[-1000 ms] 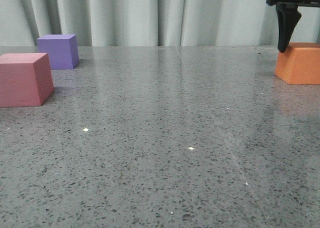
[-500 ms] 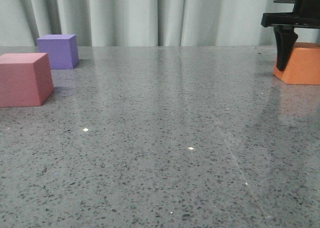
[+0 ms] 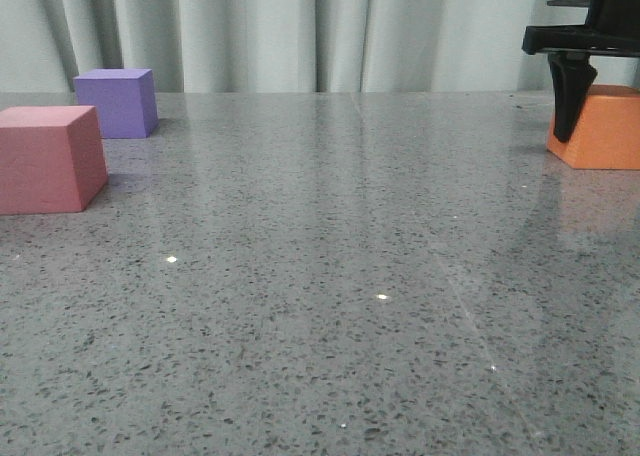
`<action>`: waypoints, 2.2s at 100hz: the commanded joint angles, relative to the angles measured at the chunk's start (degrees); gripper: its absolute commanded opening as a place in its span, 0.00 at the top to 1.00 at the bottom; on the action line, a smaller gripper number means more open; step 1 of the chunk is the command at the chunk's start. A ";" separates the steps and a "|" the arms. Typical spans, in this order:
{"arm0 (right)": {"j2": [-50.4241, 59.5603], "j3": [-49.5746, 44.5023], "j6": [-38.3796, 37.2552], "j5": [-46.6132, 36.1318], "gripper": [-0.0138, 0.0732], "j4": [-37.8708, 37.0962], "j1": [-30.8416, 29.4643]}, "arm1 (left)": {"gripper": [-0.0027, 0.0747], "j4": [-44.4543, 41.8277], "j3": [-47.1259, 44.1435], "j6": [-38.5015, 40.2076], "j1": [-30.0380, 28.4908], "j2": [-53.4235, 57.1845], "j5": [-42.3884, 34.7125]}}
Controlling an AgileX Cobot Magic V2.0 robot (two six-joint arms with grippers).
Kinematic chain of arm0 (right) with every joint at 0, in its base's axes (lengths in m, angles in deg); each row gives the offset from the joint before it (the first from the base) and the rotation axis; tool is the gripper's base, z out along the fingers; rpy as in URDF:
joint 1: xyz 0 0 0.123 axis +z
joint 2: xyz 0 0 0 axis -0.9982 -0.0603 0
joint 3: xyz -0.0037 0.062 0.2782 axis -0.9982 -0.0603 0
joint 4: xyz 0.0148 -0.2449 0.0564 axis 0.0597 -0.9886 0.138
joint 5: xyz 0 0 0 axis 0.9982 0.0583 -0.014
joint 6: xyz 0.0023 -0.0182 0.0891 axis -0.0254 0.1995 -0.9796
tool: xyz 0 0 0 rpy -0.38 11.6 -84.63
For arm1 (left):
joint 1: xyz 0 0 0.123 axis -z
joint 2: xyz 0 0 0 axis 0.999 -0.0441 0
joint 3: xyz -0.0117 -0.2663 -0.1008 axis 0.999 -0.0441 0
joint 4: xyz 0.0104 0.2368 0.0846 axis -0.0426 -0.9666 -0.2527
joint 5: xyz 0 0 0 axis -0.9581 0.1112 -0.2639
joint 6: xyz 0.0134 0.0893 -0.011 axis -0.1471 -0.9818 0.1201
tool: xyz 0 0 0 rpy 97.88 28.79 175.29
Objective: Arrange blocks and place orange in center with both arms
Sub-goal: 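Lift the orange cube and carry it toward the table's middle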
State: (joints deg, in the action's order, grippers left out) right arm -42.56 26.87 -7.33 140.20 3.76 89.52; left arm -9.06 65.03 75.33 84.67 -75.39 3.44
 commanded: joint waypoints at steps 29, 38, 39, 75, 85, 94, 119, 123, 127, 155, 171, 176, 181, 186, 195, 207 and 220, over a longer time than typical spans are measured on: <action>3.26 10.72 -1.78 6.30 0.67 0.44 4.39 | 0.07 0.78 1.77 0.15 0.01 0.18 -4.11; 3.26 14.10 -3.60 6.30 0.67 0.44 7.59 | 0.07 0.78 1.77 0.15 0.01 0.18 -4.11; 3.26 14.33 -3.76 6.30 0.67 0.44 7.88 | 0.07 0.78 1.77 0.15 0.01 0.18 -4.11; 2.91 18.03 -12.84 6.10 0.67 -2.95 20.71 | 0.07 0.78 1.77 0.15 0.01 0.18 -4.11; 2.54 18.32 -14.47 5.82 0.67 -2.95 22.62 | 0.07 0.78 1.77 0.15 0.01 0.18 -4.11; 1.55 19.29 -15.82 5.99 0.67 -2.95 23.96 | 0.07 0.78 1.77 0.15 0.01 0.18 -4.11; -3.82 23.62 -19.57 5.96 0.67 -1.88 26.57 | 0.07 0.78 1.77 0.15 0.01 0.18 -4.00; -4.55 23.83 -19.76 5.65 0.67 -1.88 26.64 | 0.07 0.78 1.77 0.15 0.01 0.18 -4.00; -5.06 23.83 -19.75 5.55 0.67 -1.80 26.64 | 0.07 0.78 1.77 0.15 0.01 0.18 -4.00; -7.15 23.83 -19.75 5.40 0.67 -1.48 26.64 | 0.07 0.78 1.77 0.15 0.01 0.18 -4.00; -7.27 23.83 -19.75 5.00 0.67 -1.48 26.64 | 0.07 0.90 1.77 0.15 0.01 0.18 -4.00; -7.33 23.83 -19.75 4.97 0.67 -1.48 26.64 | 0.07 0.90 1.77 0.15 0.01 0.18 -4.00; -7.50 23.83 -19.75 4.97 0.66 -1.48 26.64 | 0.07 0.90 1.77 0.15 0.01 0.18 -4.00; -7.68 23.83 -19.75 5.06 0.63 -1.42 26.64 | 0.07 1.00 1.77 0.15 0.01 0.18 -4.00; -8.12 23.83 -19.75 5.83 0.52 -1.19 26.64 | 0.07 0.99 1.77 0.15 0.01 0.18 -4.00; -8.24 23.83 -19.75 5.99 0.32 -1.03 26.64 | 0.07 0.99 1.77 0.15 0.01 0.18 -3.90; -8.24 23.83 -19.75 6.31 0.17 -0.73 26.64 | 0.07 0.99 1.77 0.15 0.01 0.18 -3.90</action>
State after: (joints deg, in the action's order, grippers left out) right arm -54.15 48.85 -27.13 141.95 2.87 116.28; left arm -8.97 65.03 75.33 84.67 -75.39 3.44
